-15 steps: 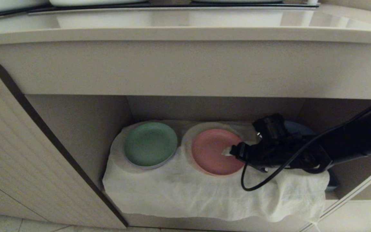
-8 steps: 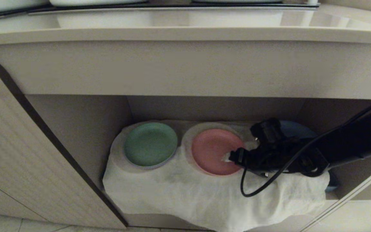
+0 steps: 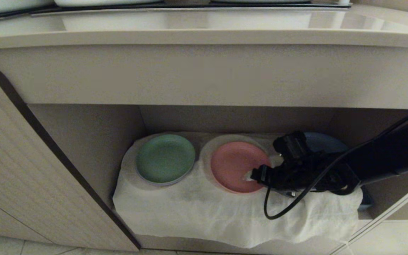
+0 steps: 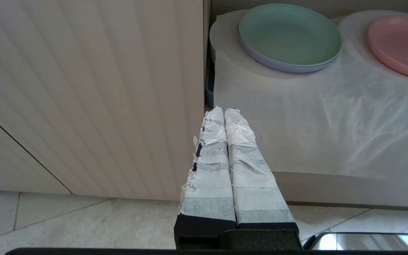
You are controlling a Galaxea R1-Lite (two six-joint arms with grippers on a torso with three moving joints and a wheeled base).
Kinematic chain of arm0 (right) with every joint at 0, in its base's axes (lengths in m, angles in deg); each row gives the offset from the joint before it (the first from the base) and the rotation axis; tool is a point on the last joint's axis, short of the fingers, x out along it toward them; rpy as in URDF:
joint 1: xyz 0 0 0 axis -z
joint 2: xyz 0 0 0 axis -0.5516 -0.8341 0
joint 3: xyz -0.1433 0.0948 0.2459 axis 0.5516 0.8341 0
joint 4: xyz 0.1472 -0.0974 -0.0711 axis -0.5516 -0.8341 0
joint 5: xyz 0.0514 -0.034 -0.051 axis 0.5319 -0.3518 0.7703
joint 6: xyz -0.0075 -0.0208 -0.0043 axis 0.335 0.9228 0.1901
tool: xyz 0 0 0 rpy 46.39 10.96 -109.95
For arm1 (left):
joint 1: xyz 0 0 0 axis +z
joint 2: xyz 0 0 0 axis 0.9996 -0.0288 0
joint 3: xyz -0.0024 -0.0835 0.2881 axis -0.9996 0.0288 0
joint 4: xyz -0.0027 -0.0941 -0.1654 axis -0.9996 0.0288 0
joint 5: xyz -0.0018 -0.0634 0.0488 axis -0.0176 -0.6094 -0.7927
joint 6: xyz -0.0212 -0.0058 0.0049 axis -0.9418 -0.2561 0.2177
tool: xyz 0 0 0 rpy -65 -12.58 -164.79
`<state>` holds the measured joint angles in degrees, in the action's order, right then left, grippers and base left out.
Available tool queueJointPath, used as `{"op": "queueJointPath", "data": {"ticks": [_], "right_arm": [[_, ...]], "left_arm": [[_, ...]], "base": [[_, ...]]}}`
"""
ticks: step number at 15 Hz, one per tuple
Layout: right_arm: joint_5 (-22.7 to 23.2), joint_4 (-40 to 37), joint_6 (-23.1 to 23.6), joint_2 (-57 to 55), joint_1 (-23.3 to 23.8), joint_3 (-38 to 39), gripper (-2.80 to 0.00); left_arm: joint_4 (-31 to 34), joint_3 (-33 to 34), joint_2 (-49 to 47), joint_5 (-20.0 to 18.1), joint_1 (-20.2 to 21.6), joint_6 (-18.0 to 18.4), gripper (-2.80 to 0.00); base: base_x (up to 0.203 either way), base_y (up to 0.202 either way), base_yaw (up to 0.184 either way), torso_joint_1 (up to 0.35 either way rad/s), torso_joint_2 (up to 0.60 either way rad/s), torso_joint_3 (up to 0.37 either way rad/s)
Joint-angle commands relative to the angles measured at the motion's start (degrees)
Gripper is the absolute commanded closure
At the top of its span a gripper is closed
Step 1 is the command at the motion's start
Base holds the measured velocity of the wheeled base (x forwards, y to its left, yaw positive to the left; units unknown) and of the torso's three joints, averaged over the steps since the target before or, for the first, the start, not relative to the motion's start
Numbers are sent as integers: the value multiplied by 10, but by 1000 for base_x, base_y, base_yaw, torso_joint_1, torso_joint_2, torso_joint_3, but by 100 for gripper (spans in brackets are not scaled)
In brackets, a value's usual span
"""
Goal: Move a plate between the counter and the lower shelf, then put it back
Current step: Pick up the plate in the cupboard
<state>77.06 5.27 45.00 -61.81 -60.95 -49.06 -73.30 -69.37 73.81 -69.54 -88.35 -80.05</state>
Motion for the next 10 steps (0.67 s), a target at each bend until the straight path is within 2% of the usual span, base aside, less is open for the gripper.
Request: {"op": "queueJointPath", "data": {"ticks": [1,3,8,10], "right_arm": [[-1,0,-2,12,-5,5,-280],[-31,0,-3,19,-10,12,-280],[-45,0,-3,52,-14,46,-280],[-78,3,-3,51,-19,50,-280]], "left_arm": [[0,0,0,0,0,0,0],[0,0,0,0,0,0,0],[0,0,0,0,0,0,0],[0,0,0,0,0,0,0]], "base": [[0,0,0,0,0,0],[0,0,0,0,0,0],[0,0,0,0,0,0],[0,0,0,0,0,0]]}}
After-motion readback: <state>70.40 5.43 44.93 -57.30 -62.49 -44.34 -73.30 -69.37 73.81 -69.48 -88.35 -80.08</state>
